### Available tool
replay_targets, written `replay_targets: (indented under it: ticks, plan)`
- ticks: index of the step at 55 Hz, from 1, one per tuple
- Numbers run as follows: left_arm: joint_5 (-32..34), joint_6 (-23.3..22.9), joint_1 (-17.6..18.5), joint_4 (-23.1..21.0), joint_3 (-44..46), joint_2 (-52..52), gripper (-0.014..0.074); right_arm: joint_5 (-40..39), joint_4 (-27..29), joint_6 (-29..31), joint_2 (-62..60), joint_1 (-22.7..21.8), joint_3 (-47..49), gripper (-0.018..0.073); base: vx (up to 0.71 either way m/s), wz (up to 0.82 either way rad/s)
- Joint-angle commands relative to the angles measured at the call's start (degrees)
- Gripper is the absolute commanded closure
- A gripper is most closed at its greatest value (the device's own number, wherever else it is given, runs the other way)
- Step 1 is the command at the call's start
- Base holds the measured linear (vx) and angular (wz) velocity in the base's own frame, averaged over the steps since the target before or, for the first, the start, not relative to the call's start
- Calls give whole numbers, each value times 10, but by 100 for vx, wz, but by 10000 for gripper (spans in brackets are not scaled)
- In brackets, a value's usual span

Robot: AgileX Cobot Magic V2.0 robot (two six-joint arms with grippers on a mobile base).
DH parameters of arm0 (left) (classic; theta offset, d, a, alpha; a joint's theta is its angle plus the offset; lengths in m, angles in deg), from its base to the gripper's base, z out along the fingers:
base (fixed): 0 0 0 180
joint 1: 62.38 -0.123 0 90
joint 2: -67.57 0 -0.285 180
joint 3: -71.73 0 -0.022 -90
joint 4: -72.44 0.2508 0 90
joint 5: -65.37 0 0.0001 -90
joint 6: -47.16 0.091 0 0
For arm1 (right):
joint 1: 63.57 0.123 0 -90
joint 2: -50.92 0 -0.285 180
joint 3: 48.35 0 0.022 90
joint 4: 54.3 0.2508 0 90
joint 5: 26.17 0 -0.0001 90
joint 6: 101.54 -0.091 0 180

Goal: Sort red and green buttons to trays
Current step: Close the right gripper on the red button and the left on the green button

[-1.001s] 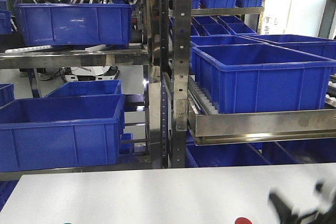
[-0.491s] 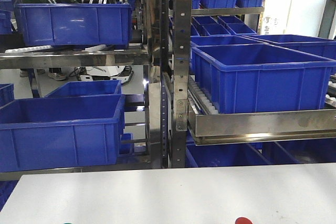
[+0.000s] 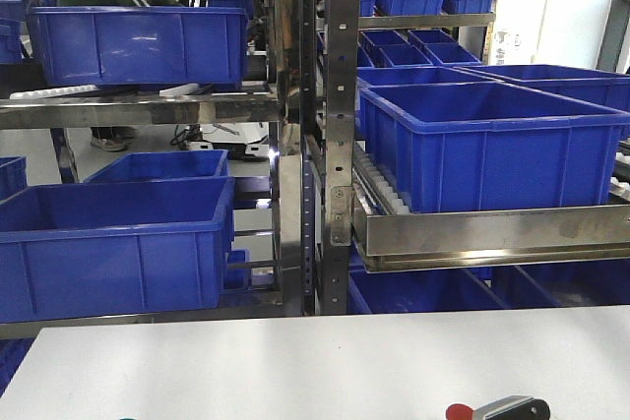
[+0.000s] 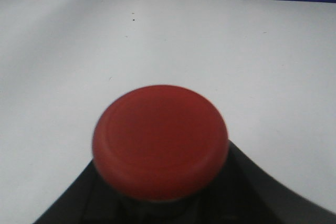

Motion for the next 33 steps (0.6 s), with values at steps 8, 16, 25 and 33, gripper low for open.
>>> replay_targets:
  ticks: [8,16,25,33]
  plan:
    - [-13,-5,21,10,3,42,31,-110,-4,0,-24,-4,8,571,0,0]
    - [28,-6,48,54,-42,121,31,-111,-2,0,-24,-4,8,570,0,0]
    - [131,-6,61,113,-82,229,31,-111,-1,0,-24,-4,8,566,0,0]
    - [214,-26,61,162,-90,321,31,-111,0,0,-24,-4,8,567,0,0]
